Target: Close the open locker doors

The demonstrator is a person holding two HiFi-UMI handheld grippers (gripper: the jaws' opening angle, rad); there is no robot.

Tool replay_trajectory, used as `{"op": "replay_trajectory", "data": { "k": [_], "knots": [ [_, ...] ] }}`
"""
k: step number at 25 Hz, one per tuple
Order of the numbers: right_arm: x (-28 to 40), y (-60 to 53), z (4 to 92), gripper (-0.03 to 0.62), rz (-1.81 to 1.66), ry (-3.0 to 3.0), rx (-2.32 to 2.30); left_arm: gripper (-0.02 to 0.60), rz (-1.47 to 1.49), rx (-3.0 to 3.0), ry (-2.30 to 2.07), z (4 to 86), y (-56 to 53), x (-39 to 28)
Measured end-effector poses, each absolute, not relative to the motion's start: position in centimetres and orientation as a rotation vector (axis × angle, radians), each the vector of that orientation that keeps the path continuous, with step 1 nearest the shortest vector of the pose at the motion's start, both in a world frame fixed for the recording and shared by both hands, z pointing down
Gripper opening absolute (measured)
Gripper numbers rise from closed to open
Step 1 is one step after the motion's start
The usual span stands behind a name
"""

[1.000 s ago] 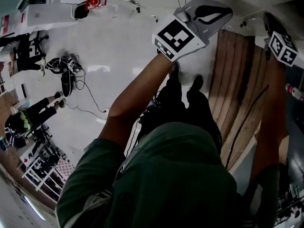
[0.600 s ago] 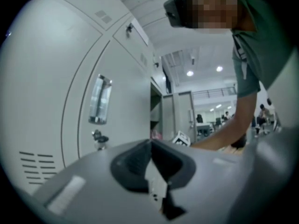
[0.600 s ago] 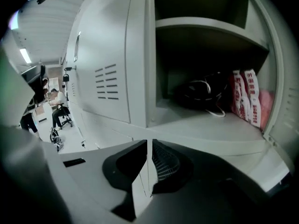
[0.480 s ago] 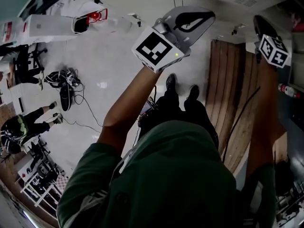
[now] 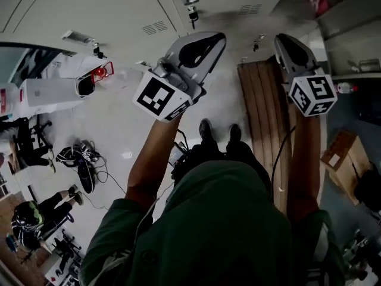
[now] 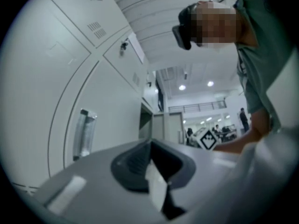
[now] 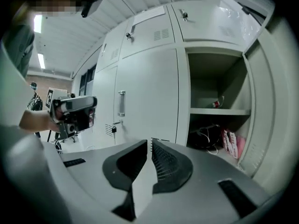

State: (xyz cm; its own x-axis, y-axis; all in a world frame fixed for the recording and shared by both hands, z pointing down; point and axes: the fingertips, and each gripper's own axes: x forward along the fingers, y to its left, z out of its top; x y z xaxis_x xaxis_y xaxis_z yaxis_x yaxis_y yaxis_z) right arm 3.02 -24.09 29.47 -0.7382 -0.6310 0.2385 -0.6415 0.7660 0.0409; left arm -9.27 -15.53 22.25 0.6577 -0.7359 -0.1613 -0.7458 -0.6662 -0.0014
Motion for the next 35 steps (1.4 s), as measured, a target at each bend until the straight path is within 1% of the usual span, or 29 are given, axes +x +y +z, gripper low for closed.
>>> {"op": "replay_trajectory", "data": {
  "k": [7,11,15,20,27,35],
  "knots": [
    [4.7,-19.6,25.3,0.032,0.020,-2.716,1.082,0.005,0.350,-2.881,1.066,19.1,-14.2,-7.3],
    [5.0,-18.1,24.1,0.032,0.014,-2.693,1.124,0.005,0.356,-2.939,0.984,18.6,-13.3,-7.0],
    [6.9,-16.8,22.9,0.032,0.001,-2.675,1.201,0.005,0.331,-2.986,0.884,18.5,-12.8,-5.4],
    [11.7,-16.2,22.2,0.032,0.020,-2.654,1.263,0.003,0.300,-3.037,0.811,18.9,-12.8,-1.6],
    [19.9,-18.9,22.8,0.032,0.068,-2.601,1.378,0.004,0.217,-3.086,0.706,19.9,-15.5,4.8],
    [28.3,-22.8,24.4,0.032,0.113,-2.569,1.366,0.004,0.184,-3.112,0.696,20.7,-19.4,12.7]
  ]
}}
